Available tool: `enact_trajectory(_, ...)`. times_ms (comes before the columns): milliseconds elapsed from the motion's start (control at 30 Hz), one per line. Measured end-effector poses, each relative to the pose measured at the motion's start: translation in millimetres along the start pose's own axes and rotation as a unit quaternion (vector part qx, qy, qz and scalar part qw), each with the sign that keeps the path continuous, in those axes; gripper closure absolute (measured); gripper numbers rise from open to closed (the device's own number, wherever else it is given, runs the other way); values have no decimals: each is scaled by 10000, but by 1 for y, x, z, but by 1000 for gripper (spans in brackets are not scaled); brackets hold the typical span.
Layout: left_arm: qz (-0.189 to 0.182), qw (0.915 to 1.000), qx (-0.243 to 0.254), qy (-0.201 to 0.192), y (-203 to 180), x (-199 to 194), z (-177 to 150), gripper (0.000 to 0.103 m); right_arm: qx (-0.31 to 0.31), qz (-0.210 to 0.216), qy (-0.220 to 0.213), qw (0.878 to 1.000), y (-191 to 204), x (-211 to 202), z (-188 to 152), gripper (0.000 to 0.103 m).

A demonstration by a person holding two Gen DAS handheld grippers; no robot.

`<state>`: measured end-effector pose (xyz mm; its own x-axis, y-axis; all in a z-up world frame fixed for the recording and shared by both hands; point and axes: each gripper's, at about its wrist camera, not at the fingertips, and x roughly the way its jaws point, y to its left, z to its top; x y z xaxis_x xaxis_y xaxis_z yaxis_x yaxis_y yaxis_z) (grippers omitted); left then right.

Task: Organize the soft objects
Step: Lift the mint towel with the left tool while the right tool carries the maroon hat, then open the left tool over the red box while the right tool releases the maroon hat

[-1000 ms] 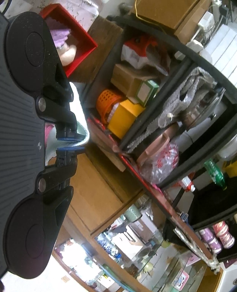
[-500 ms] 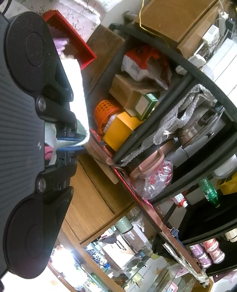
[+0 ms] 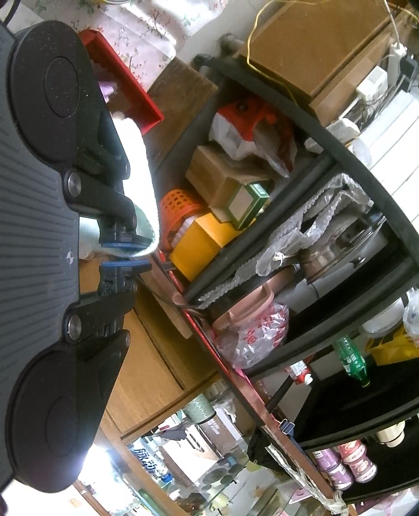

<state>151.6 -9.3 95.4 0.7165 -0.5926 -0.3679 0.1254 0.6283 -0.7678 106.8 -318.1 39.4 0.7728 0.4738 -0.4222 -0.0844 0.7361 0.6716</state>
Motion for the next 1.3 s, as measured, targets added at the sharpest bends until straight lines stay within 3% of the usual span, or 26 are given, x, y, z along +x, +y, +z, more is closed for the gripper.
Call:
enact_trajectory(100,-47,10000,30,32,-1,0,0,99,48,-157,71,9998,-7,-3,1,92)
enact_trajectory(233,-46,9996,179,190,-9,7,-6,99,231,-235,-208,9992,-13,-11,5,91)
enact_trajectory(433,16,9997,175,186,-7,8,-8,99,-651,-903,-795,9906,19,-27,7,91)
enact_trajectory(567,2,9997,205,140,-9,5,-6,98,-964,-1124,-1021,9837,32,-29,8,91)
enact_trajectory(833,169,9992,354,122,-10,7,-9,94,-1392,-1471,-271,9789,37,15,-13,91)
enact_trajectory(967,374,9981,455,185,-9,13,-12,79,-1399,-1479,-43,9790,35,29,-21,88)
enact_trajectory(1067,492,9973,467,268,-6,17,-14,62,-1407,-1517,-59,9783,35,30,-23,69)
enact_trajectory(1100,521,9971,469,288,-5,19,-15,59,-1416,-1586,-82,9771,36,29,-23,57)
enact_trajectory(1167,563,9969,455,314,-3,20,-16,57,-1445,-1616,-167,9761,36,27,-22,55)
enact_trajectory(1233,584,9967,438,355,-4,21,-16,48,-1343,-1603,-173,9777,34,26,-20,55)
enact_trajectory(1300,600,9959,511,446,-7,20,-17,26,-1207,-1519,-164,9809,32,22,-18,55)
